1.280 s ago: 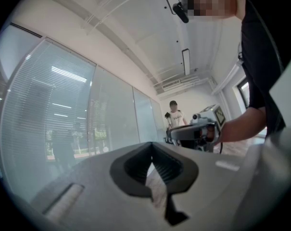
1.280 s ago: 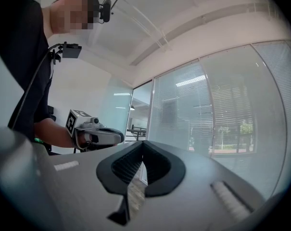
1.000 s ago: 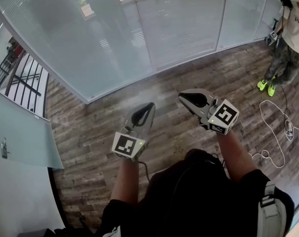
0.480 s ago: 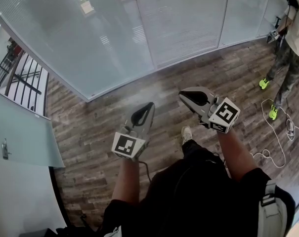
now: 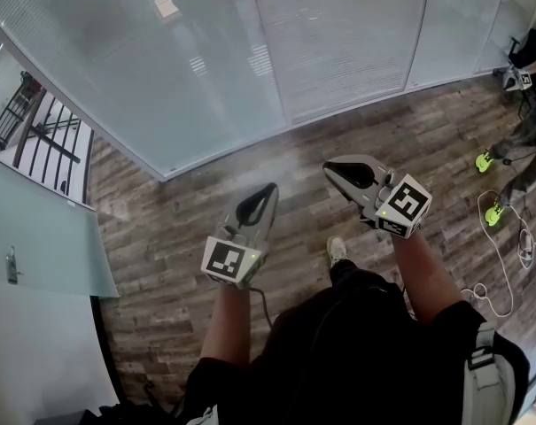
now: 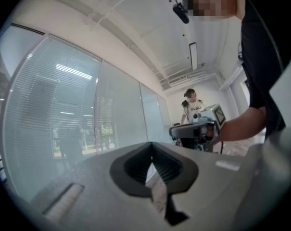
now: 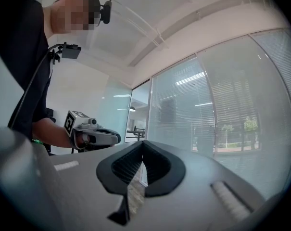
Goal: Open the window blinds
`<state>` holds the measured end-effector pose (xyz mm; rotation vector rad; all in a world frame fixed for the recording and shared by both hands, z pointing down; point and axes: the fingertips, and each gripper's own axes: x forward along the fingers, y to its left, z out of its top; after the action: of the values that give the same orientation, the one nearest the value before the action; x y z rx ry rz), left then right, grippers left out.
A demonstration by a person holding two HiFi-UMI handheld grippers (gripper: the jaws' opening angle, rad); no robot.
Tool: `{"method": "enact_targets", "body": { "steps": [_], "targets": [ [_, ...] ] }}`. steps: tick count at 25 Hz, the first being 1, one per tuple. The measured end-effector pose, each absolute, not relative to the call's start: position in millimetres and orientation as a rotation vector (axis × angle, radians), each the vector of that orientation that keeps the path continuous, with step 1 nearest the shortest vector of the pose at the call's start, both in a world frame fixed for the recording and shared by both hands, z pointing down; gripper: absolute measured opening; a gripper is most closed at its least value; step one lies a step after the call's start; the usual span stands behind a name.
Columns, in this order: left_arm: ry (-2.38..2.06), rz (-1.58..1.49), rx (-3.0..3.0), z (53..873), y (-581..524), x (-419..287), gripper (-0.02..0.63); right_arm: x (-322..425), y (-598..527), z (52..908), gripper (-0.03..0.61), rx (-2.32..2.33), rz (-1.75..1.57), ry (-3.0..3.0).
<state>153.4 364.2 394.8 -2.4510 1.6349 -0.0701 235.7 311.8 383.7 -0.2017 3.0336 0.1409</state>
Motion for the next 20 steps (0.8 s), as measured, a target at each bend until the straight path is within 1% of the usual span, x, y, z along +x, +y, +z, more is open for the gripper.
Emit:
{"method": "enact_targets", "body": {
  "steps": [8, 20],
  "targets": [
    [1.731, -0.081, -2.432, 393.5, 320.7, 126.8, 0.003, 204.5, 259.6, 376.6, 0.006, -0.152, 0.074, 3.037],
    [1.823, -0.089, -2.345, 398.6, 223.9, 95.2, 0.003, 181.4, 156.7, 373.1, 0.005, -0.050, 0.117, 3.041]
  ]
}}
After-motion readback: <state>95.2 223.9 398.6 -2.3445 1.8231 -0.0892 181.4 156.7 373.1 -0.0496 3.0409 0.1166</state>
